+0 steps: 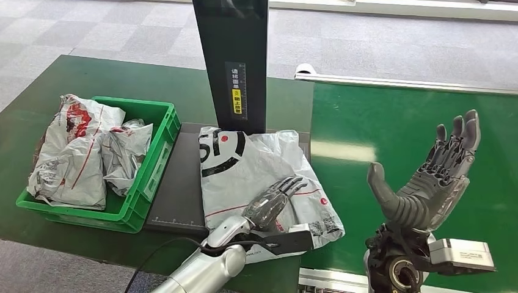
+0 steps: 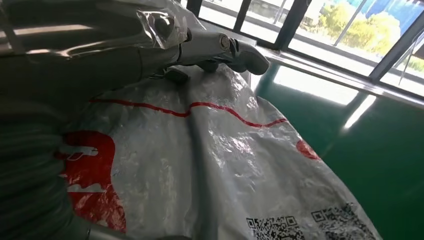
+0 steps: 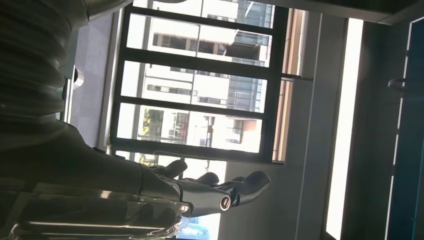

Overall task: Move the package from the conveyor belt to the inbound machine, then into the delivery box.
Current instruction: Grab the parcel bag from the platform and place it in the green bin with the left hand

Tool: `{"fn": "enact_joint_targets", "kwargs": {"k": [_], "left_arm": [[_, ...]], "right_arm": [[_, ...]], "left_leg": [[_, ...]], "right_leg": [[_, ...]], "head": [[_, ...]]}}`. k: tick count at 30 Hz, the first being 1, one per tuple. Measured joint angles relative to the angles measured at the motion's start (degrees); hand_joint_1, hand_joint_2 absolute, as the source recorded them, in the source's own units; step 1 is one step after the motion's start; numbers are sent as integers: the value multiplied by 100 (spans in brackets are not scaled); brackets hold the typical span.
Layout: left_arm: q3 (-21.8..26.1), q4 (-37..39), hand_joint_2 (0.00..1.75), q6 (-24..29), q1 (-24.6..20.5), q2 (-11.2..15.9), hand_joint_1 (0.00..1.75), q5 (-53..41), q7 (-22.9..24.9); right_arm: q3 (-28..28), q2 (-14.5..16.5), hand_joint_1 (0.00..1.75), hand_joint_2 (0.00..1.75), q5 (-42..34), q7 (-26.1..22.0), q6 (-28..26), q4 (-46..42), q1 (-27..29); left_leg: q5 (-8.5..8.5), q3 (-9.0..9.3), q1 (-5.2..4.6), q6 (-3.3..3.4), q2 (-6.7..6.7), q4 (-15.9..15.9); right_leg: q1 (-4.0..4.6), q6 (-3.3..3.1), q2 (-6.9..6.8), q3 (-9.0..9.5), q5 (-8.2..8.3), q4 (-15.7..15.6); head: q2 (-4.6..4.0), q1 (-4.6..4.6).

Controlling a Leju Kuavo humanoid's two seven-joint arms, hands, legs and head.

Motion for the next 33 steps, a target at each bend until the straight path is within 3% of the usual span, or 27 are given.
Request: {"fn": "enact_joint_targets", "kwargs": {"k": [15,17,22,26,31,32,33], "left_arm": [[17,543,175,-289,-203,-130,0,-279,217],[20,544,175,-273,-203,-131,6,-295,217],[90,549,175,-190,-201,-130,38,-316,167],[205,549,175,-156,-201,-130,38,-315,83],[343,542,175,-118,-196,-132,20,-160,-133],[382,529,175,-119,-189,-132,27,-88,-221],[424,507,175,-131,-179,-131,44,-3,-324]], "right_arm": [[-60,125,0,175,165,134,63,52,-147],[-66,134,0,175,181,138,69,68,-149],[-76,160,0,175,212,158,174,146,-194],[-85,176,0,175,231,159,222,225,-263],[-101,192,0,175,238,159,240,302,-319],[-104,194,0,175,238,160,240,316,-329],[-108,195,0,175,237,162,241,332,-339]], "left_leg": [[0,3,0,0,-1,0],[0,3,0,0,-2,0],[0,4,0,1,-2,0],[1,4,0,1,-2,0],[1,4,0,1,-2,0],[1,4,0,1,-2,0],[1,4,0,1,-2,0]], "right_leg": [[-1,0,-2,8,0,0],[0,0,-2,9,0,0],[0,0,-2,10,0,0],[0,0,-2,10,0,0],[0,0,-2,9,0,0],[0,0,-2,9,0,0],[0,0,-2,9,0,0]], "head": [[0,1],[0,1],[0,1],[0,1],[0,1],[0,1],[0,1]]}}
